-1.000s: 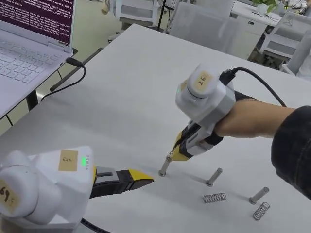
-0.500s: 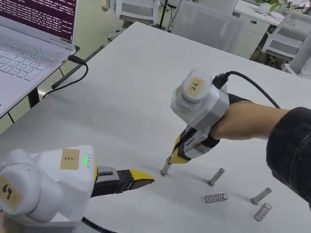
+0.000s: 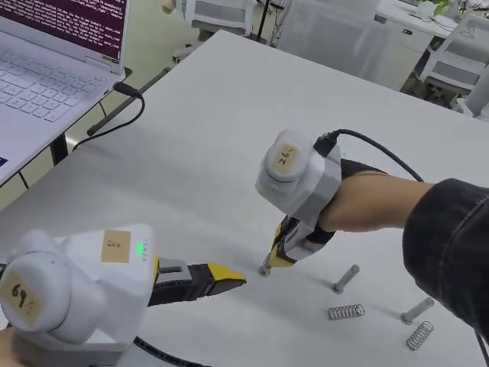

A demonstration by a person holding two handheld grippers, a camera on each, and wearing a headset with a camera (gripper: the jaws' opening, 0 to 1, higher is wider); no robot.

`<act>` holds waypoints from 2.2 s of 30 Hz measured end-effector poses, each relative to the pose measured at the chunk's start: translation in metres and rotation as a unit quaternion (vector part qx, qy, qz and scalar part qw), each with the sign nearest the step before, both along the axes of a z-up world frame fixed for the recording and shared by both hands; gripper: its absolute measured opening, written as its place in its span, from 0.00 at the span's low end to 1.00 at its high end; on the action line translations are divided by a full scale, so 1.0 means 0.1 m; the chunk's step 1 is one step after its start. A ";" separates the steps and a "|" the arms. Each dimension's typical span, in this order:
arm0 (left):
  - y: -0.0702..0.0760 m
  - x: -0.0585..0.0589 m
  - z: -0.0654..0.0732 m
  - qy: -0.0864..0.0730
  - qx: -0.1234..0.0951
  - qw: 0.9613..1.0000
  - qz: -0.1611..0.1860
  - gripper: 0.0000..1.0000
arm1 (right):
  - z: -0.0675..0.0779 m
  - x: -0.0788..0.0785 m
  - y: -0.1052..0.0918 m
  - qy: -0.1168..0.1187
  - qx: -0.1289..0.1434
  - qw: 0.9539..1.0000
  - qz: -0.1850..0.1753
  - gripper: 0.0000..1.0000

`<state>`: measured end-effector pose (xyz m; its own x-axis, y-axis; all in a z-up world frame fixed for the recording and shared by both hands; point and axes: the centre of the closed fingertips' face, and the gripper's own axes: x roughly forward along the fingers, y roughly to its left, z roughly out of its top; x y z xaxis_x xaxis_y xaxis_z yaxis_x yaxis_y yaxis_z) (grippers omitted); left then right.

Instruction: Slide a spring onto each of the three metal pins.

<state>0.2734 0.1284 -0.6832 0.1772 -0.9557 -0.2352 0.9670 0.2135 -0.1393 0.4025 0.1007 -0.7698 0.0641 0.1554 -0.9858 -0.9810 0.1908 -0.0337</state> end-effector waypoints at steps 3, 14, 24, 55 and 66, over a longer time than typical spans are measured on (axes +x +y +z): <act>0.00 0.01 0.00 0.000 -0.001 1.000 0.001 0.65 | -0.03 0.01 -0.02 0.001 -0.004 1.000 -0.004 0.08; 0.00 0.03 0.01 0.000 -0.003 1.000 0.004 0.65 | -0.13 0.02 -0.04 0.002 -0.015 1.000 -0.004 0.09; 0.00 0.03 -0.01 0.003 -0.001 1.000 0.005 0.64 | -0.15 -0.02 -0.05 0.007 -0.006 1.000 -0.007 0.14; -0.08 0.17 0.12 -0.011 0.004 1.000 0.020 0.65 | 0.92 -0.18 -0.31 -0.112 0.183 0.972 -0.092 0.33; -0.12 0.21 0.24 -0.022 0.007 0.999 0.027 0.65 | 1.23 -0.43 -0.52 -0.149 0.254 0.945 -0.143 0.33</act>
<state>0.2941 0.1165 -0.6588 0.2393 -0.9410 -0.2391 0.9589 0.2678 -0.0941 0.3594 0.0486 -0.6464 0.4374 0.5385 -0.7202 -0.8488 0.5117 -0.1328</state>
